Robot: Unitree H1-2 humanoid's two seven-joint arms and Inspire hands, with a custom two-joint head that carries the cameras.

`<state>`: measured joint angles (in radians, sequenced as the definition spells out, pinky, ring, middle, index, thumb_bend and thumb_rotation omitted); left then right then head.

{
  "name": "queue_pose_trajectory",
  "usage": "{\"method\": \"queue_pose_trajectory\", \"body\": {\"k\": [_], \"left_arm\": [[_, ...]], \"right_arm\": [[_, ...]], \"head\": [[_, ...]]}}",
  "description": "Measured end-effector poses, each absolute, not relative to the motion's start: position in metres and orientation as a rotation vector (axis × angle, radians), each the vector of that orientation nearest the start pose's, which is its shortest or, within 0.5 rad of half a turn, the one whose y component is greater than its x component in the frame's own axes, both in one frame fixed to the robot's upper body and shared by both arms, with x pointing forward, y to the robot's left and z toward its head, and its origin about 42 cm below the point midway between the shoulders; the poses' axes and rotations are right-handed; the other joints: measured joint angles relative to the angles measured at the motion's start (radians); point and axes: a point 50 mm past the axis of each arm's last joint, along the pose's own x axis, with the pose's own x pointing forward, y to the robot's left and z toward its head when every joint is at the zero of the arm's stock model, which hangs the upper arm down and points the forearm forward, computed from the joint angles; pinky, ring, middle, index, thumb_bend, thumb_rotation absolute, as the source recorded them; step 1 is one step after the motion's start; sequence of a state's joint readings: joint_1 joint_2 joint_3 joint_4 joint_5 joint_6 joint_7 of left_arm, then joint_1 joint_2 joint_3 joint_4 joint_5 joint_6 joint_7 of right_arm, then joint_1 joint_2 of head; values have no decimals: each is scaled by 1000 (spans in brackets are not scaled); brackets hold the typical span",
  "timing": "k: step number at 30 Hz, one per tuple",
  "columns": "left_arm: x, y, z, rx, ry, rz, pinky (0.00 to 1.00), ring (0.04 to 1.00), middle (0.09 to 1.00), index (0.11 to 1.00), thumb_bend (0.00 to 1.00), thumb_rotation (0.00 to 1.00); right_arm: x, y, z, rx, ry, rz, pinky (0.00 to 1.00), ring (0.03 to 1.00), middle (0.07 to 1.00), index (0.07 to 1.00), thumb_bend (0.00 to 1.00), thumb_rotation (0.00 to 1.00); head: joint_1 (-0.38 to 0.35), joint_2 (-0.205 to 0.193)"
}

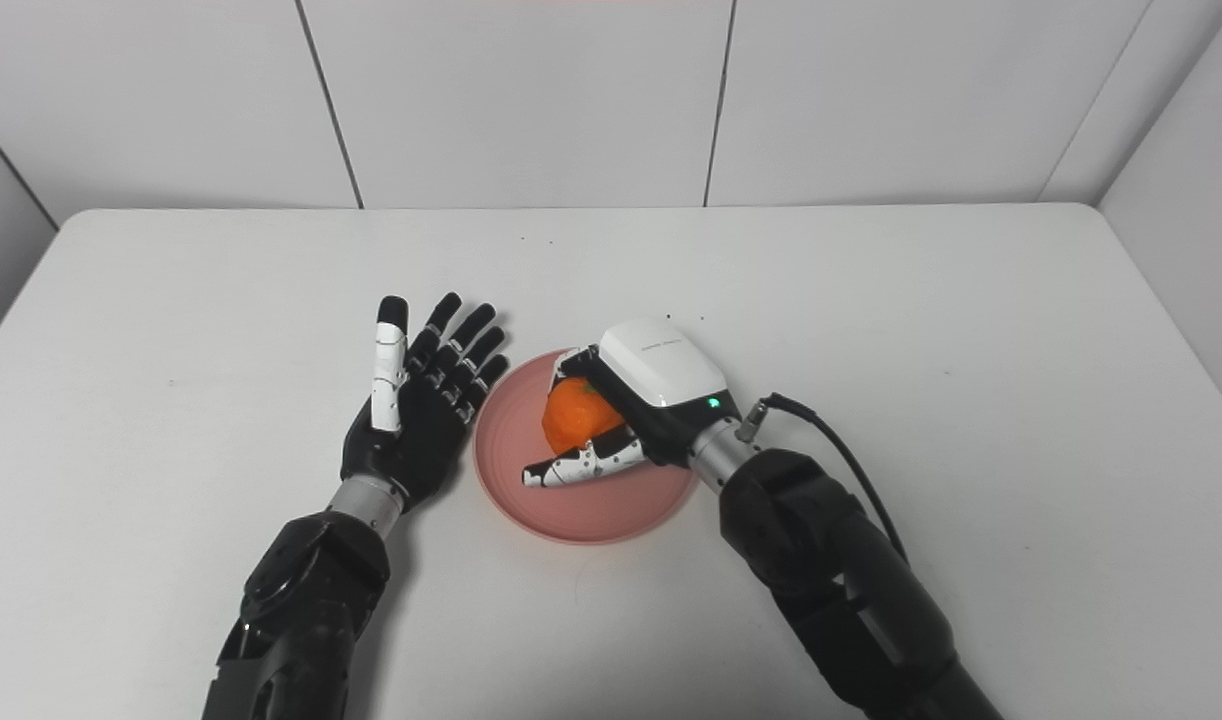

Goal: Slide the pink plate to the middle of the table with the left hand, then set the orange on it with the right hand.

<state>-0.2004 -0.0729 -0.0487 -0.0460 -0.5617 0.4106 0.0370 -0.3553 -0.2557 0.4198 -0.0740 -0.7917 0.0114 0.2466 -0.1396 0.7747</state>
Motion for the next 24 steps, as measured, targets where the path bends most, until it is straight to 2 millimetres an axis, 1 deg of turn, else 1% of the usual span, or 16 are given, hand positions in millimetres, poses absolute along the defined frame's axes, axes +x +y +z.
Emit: {"method": "queue_pose_trajectory", "body": {"k": [1,2,3,4,5,6,7,8,10,11,12,14,15,18,20,24], "left_arm": [[338,141,146,-577,203,-260,948,959,940,1000,933,768],[338,141,146,-577,203,-259,953,963,943,1000,934,767],[338,141,145,-577,203,-259,962,965,942,1000,935,765],[338,141,145,-578,204,-259,965,965,942,1000,935,764],[338,141,145,-578,204,-258,964,966,936,1000,935,761],[338,141,145,-579,204,-258,963,967,934,1000,935,759],[338,141,145,-580,204,-258,976,976,937,1000,936,757],[338,141,145,-581,204,-257,984,981,944,1000,933,761],[338,142,145,-581,204,-256,988,982,947,1000,931,764],[338,142,145,-581,204,-257,991,978,945,1000,933,764],[338,142,145,-581,204,-257,992,977,944,1000,934,764],[338,142,145,-580,204,-257,999,977,941,1000,934,763],[338,142,145,-581,204,-257,999,977,940,1000,934,762],[338,142,145,-582,205,-256,1000,978,933,1000,928,760],[338,142,145,-585,205,-256,991,983,936,1000,927,756],[339,142,145,-594,205,-255,971,976,938,1000,927,754]], "right_arm": [[355,-145,192,-1144,-416,512,168,228,310,356,622,668],[354,-145,192,-1145,-431,502,183,244,332,384,655,706],[354,-145,193,-1146,-442,498,219,283,373,432,700,748],[354,-145,193,-1145,-455,492,231,297,387,448,715,763],[353,-146,193,-1144,-466,486,345,409,486,559,834,839],[353,-146,194,-1145,-477,489,385,448,519,596,875,865],[353,-147,194,-1148,-485,494,465,537,606,665,946,923],[352,-148,194,-1149,-492,501,525,615,677,714,982,958],[352,-150,194,-1147,-493,505,550,649,708,733,994,970],[352,-150,194,-1145,-496,508,588,695,741,752,999,980],[352,-150,194,-1140,-501,514,601,711,753,759,1000,983],[351,-150,194,-1137,-516,523,679,766,780,769,1000,997],[351,-149,195,-1136,-524,528,687,770,782,770,1000,998],[351,-149,195,-1136,-537,531,806,836,816,781,1000,1000],[351,-149,195,-1138,-540,529,842,857,831,785,995,1000],[351,-152,196,-1135,-538,515,861,874,844,792,949,1000]], "head": [[0,-2],[0,-3],[0,-3],[0,-5],[0,-5],[0,-6],[0,-6],[0,-6],[0,-6],[0,-6],[0,-6],[-5,-12],[-5,-12],[-5,-14],[-5,-14],[-5,-14]]}}
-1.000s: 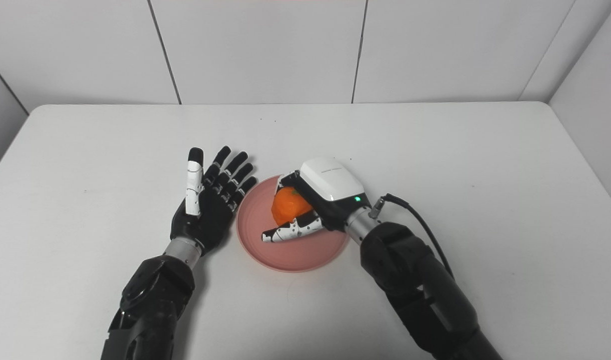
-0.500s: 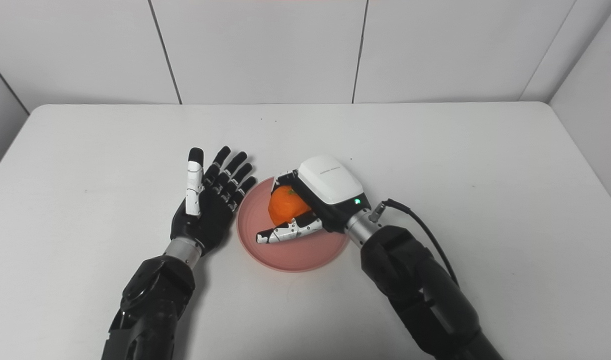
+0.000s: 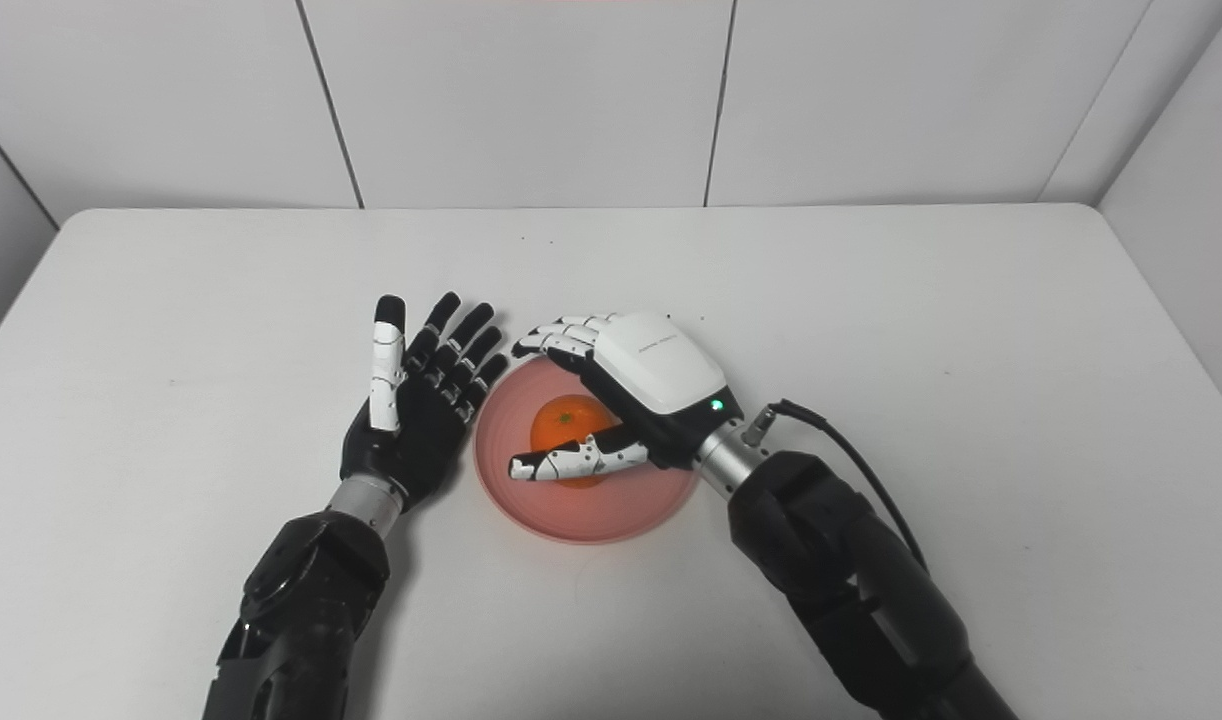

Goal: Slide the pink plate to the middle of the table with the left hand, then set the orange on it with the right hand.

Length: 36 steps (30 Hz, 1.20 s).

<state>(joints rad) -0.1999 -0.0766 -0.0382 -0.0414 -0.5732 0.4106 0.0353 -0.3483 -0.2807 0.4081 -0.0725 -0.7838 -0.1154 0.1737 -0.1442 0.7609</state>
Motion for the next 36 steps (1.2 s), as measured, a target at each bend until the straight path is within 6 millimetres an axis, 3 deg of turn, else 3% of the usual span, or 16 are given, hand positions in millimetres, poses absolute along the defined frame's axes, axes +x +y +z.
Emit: {"method": "queue_pose_trajectory", "body": {"k": [2,8,12,17,21,28,31,36], "left_arm": [[339,142,145,-593,204,-252,936,973,948,1000,925,753],[339,143,145,-531,191,-252,964,968,960,995,934,792],[344,148,143,-410,134,-245,998,987,965,984,922,811],[363,170,142,-254,42,-187,1000,999,972,990,968,793],[379,181,140,-103,-24,-171,1000,994,965,995,950,791],[413,179,133,81,-149,-157,1000,1000,1000,986,877,856],[426,177,134,84,-171,-119,1000,1000,1000,985,864,850],[434,170,130,7,-149,-81,1000,1000,1000,1000,851,856]], "right_arm": [[352,-155,197,-1127,-542,493,864,880,851,798,926,1000],[355,-161,202,-1101,-547,446,844,857,847,809,868,1000],[357,-165,207,-999,-557,380,690,814,836,804,829,1000],[366,-173,210,-753,-526,279,774,844,867,854,840,1000],[376,-185,197,-490,-434,181,822,896,903,896,752,1000],[389,-194,154,-85,-234,9,941,927,920,904,819,1000],[392,-195,131,24,-136,-34,980,928,924,910,829,1000],[408,-200,128,247,-99,-104,996,980,978,958,834,1000]], "head": [[-3,-6],[-3,-6],[-6,-18],[-8,-21],[-2,-29],[-2,-37],[0,-37],[9,-37]]}}
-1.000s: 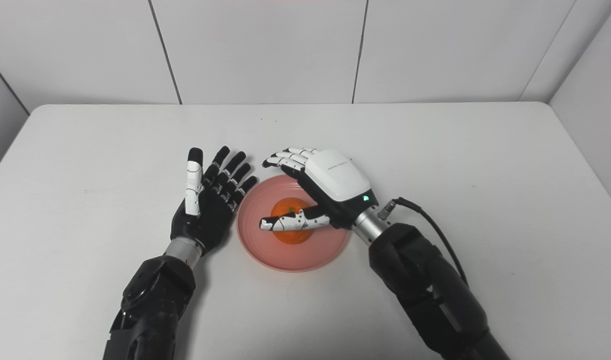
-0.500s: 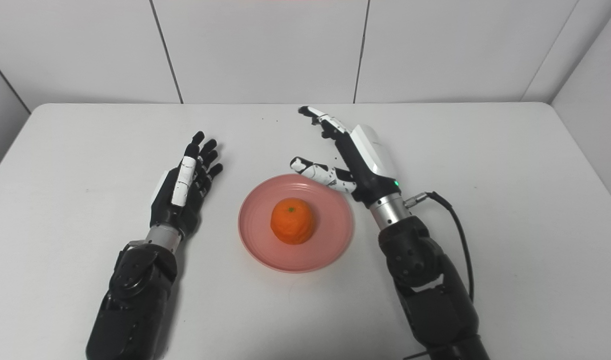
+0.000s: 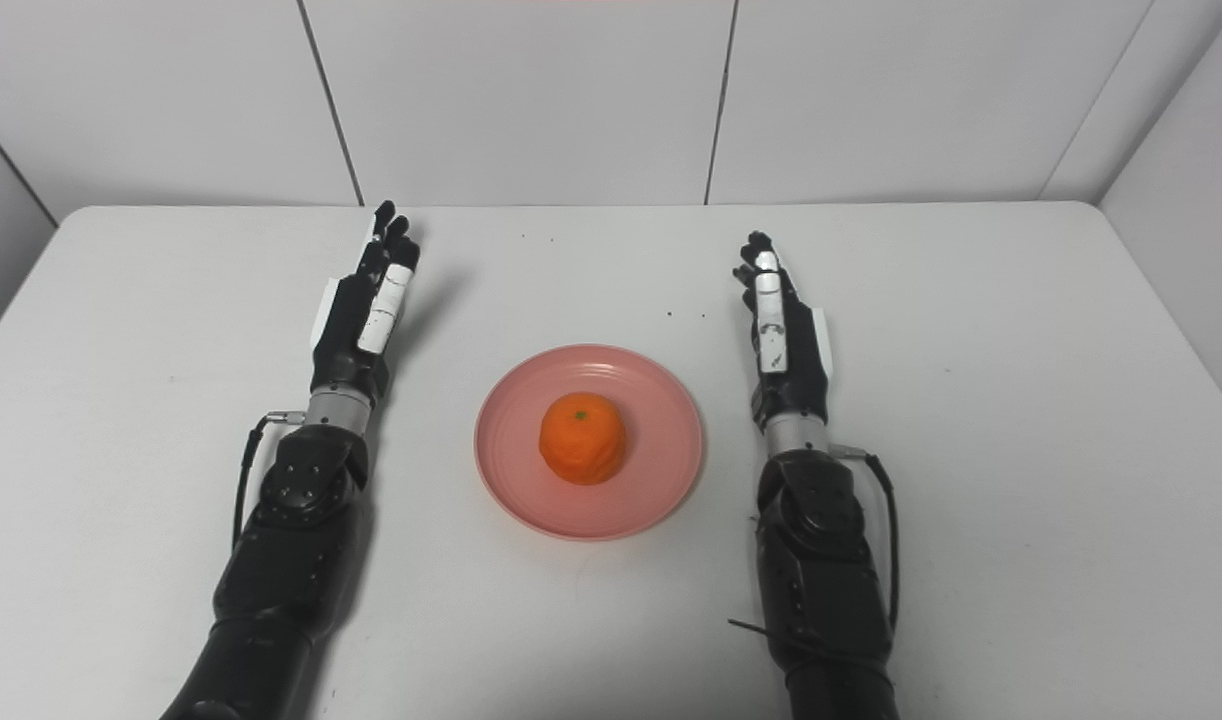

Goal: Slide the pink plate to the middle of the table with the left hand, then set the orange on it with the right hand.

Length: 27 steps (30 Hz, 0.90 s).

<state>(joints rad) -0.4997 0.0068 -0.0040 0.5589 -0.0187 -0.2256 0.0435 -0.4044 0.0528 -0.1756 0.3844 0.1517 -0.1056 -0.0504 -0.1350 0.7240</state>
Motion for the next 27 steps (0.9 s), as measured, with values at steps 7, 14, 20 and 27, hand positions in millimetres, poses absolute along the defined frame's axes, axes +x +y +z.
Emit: {"method": "queue_pose_trajectory", "body": {"k": [7,14,20,27], "left_arm": [[432,156,126,-132,-113,19,1000,1000,1000,1000,859,908],[424,127,125,-240,-96,41,1000,1000,1000,1000,829,939],[419,125,126,-252,-95,43,1000,1000,1000,1000,831,925],[417,126,126,-245,-85,40,1000,1000,1000,1000,834,910]], "right_arm": [[411,-198,124,263,-85,-96,1000,976,965,956,869,1000],[411,-199,124,235,-82,-80,1000,975,963,951,899,1000],[411,-198,126,220,-85,-70,1000,964,959,953,886,1000],[409,-196,127,215,-83,-53,1000,969,962,968,884,1000]], "head": [[-2,11],[-3,12],[-2,12],[2,14]]}}
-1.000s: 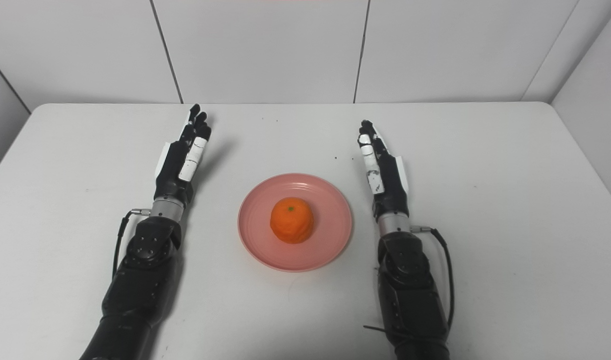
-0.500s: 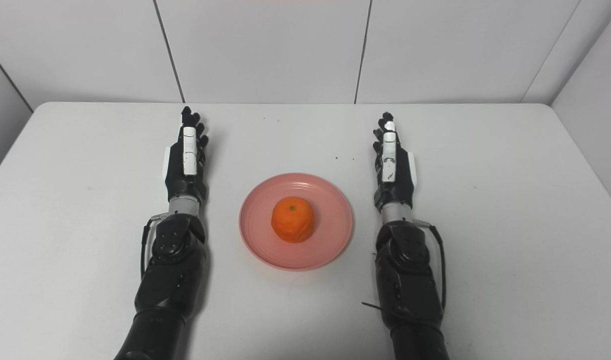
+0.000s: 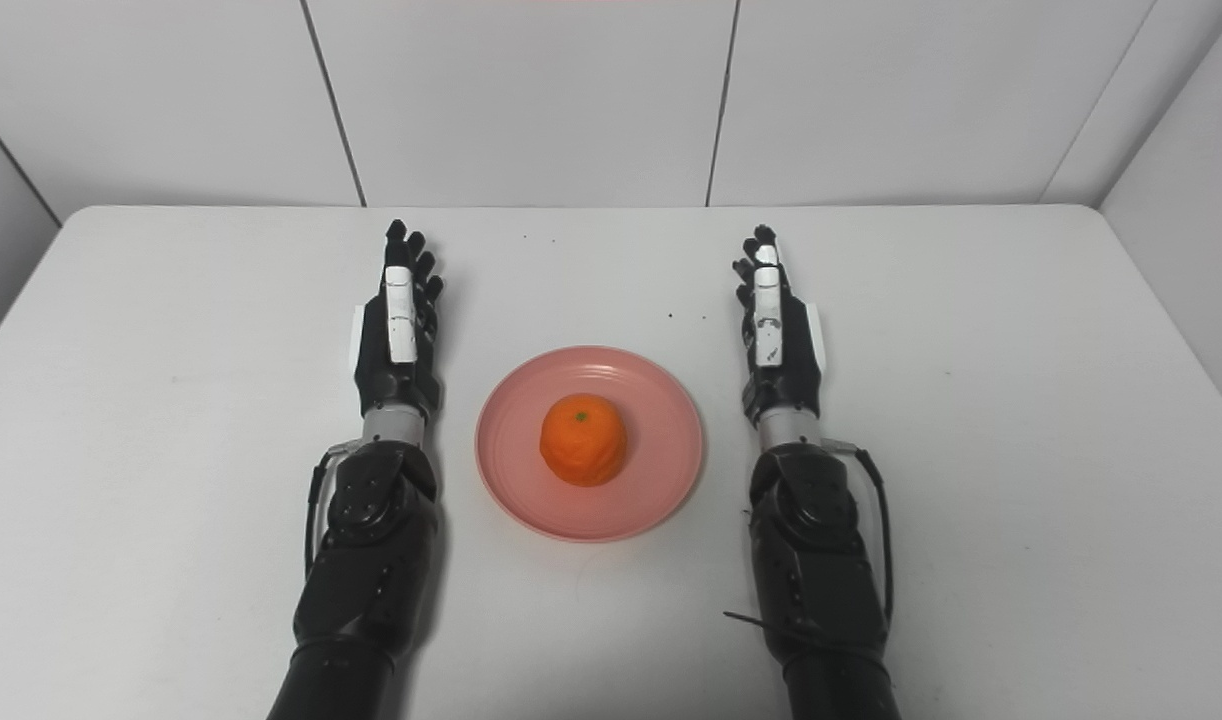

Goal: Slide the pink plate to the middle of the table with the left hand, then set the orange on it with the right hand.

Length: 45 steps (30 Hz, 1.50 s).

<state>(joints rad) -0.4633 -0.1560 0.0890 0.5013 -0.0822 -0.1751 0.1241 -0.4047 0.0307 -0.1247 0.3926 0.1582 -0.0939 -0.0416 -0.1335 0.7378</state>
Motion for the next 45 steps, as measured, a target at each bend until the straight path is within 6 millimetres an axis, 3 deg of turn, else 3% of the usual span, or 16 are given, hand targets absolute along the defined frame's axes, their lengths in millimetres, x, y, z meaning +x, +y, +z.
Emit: {"method": "queue_pose_trajectory", "body": {"k": [15,45], "left_arm": [[417,129,125,-240,-79,42,1000,1000,1000,1000,868,862],[415,145,125,-242,-80,49,1000,1000,1000,1000,884,870]], "right_arm": [[408,-199,126,260,-83,-61,986,957,960,975,916,1000],[405,-197,126,240,-78,-54,997,951,953,978,890,1000]], "head": [[-8,-5],[-15,-9]]}}
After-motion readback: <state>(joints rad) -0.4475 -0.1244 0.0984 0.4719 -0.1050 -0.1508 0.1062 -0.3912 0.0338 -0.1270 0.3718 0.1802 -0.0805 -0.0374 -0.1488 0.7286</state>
